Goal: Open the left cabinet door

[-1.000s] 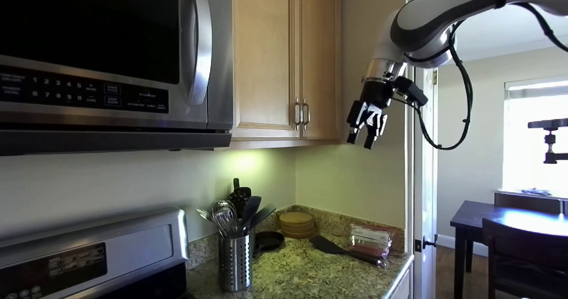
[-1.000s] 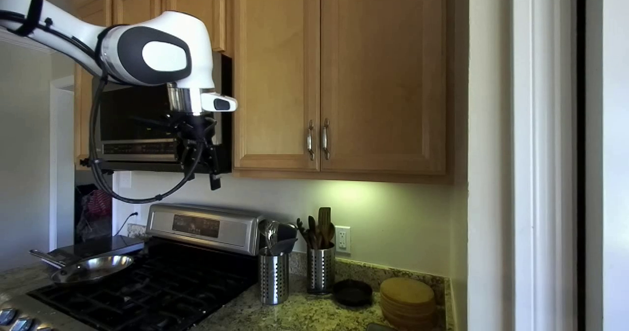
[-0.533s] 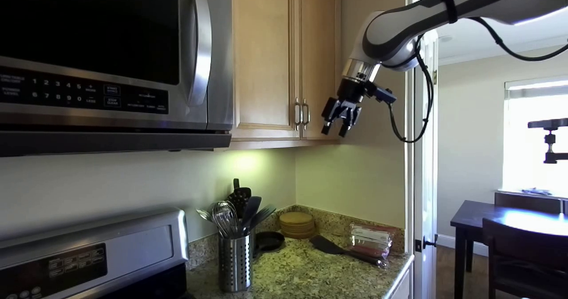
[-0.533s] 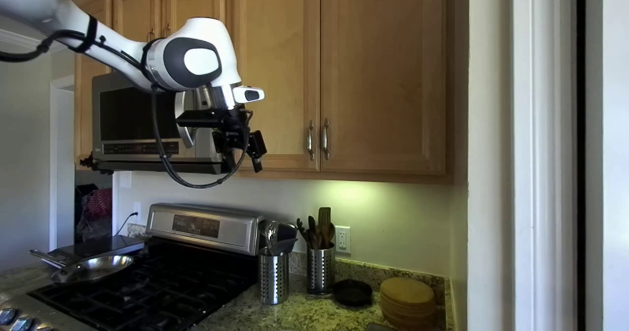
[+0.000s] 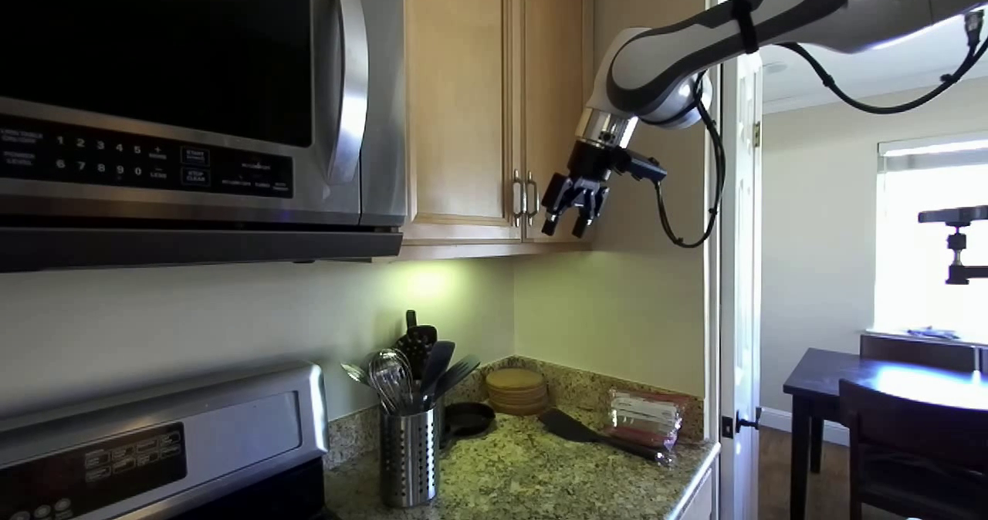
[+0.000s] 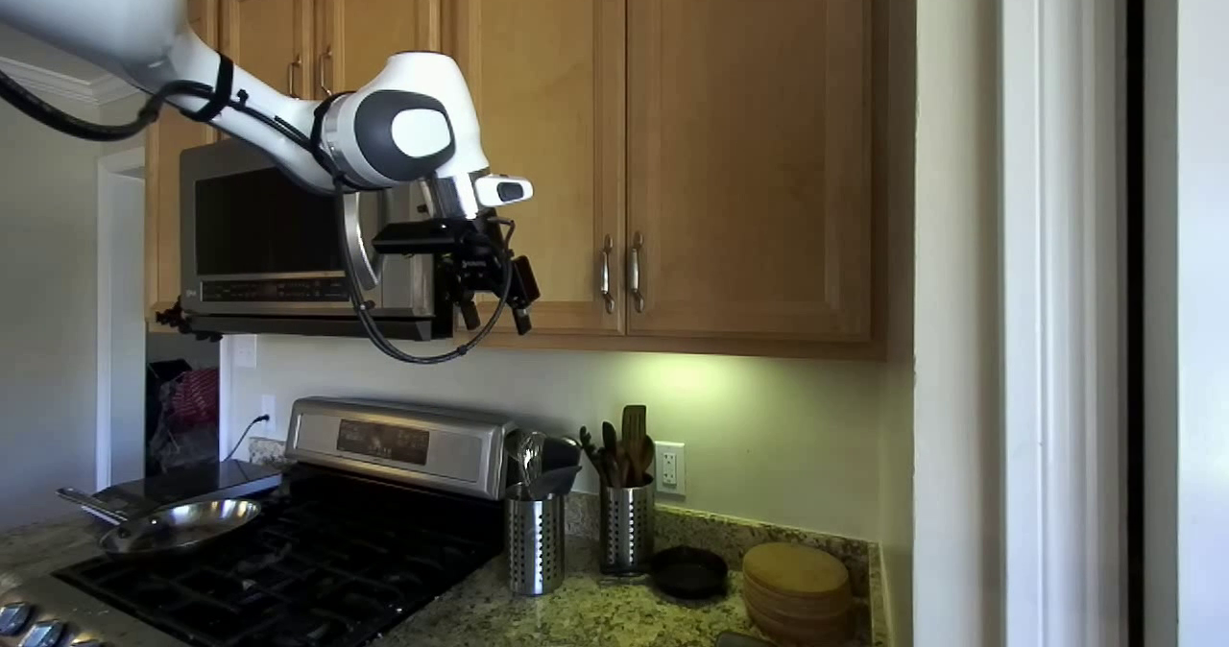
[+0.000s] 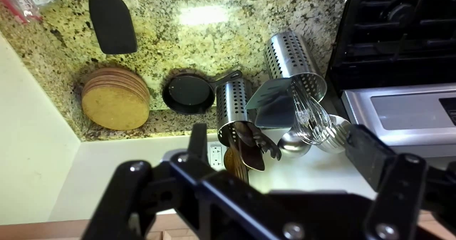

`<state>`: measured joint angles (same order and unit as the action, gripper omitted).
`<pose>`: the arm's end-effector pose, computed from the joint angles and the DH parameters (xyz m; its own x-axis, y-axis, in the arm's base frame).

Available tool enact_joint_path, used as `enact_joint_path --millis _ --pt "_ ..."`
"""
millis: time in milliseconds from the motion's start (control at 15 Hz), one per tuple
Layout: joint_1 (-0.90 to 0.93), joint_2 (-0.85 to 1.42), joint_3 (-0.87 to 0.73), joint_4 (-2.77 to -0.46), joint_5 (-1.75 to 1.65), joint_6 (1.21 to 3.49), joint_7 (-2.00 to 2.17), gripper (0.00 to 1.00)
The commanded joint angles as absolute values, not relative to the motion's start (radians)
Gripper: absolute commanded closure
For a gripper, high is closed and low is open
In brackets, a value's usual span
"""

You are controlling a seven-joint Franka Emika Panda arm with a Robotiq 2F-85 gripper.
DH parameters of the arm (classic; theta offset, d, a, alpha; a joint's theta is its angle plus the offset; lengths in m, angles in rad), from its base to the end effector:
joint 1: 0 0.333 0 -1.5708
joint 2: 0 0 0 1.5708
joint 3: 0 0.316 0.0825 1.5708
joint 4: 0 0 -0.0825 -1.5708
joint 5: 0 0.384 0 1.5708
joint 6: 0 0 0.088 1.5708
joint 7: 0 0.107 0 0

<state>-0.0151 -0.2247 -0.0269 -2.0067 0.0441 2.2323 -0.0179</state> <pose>0.5281 -0.0221 0.6016 0.8990 -0.0490 0.4352 -0.0344 -0.9986 -0.0413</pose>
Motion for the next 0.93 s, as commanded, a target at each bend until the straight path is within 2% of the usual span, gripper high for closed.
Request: enact_joint_path --millis 0,867 --pt "-0.015 -0.224 -0.027 -2.004 0.044 2.23 -0.018 0.0" --pt "-0.022 -0.195 -0.032 -1.974 0.031 2.254 -0.026 0.0"
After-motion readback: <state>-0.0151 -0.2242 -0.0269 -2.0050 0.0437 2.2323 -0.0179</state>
